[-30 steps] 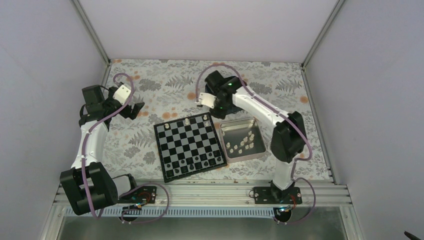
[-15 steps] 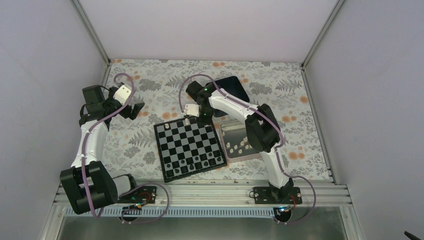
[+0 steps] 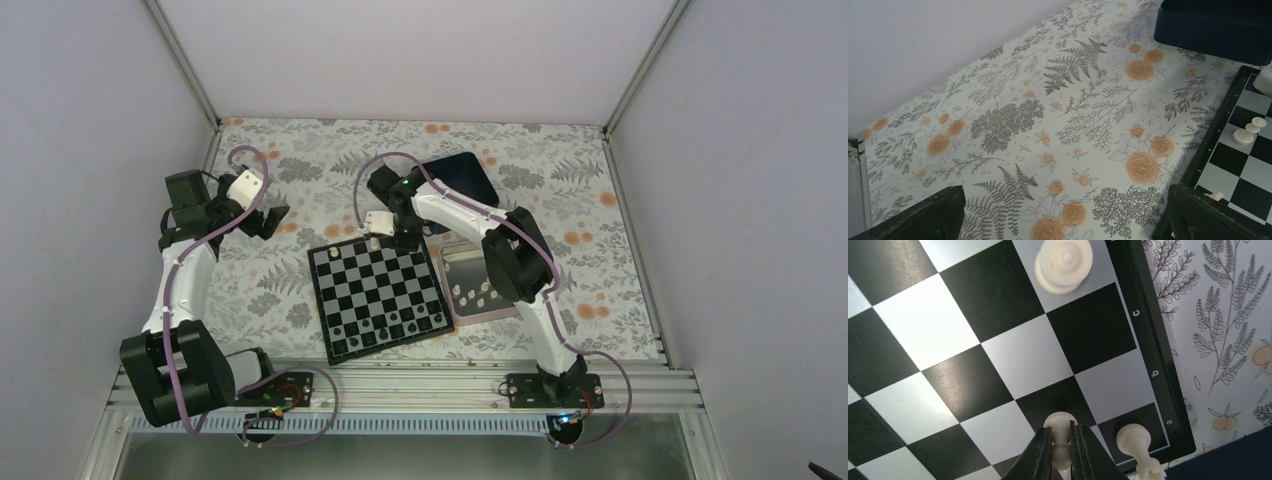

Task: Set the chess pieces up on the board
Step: Place the chess piece on the chessboard, then pick up the chess piece from the storage box.

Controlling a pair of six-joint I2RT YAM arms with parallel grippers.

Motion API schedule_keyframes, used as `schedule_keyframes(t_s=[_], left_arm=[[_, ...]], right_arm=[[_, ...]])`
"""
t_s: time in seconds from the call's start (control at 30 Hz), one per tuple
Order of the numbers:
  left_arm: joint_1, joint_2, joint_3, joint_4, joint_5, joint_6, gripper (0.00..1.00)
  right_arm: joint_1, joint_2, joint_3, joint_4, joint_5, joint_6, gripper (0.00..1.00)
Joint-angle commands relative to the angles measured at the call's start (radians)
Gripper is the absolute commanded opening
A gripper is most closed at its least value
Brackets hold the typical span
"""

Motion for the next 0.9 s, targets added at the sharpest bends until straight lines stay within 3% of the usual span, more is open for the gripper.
schedule_keyframes(t_s=[0.0, 0.17, 0.47, 0.67, 0.87], left_arm=[[0.003, 0.005, -0.009, 0.018, 0.023, 0.023, 1.0], [0.003, 0.003, -0.016, 0.019, 0.023, 0.026, 1.0], [0.003, -0.001, -0.016, 0.015, 0.021, 0.027, 1.0], [0.003, -0.007, -0.02, 0.013, 0.016, 0.025, 1.0], [0.003, -0.006, -0.021, 0.023, 0.021, 0.015, 1.0]], right_arm=[[0.007, 0.03, 0.03, 0.011, -0.011, -0.019, 0.09], [0.007, 0.038, 0.027, 0.014, 0.001, -0.018, 0.1], [0.008, -0.028, 0.008, 0.025, 0.007, 0.004, 0.32], [-0.015, -0.241, -0.058, -0.003, -0.026, 0.032, 0.38], [-0.066, -0.513, -0.359, 0.002, -0.025, 0.016, 0.44]])
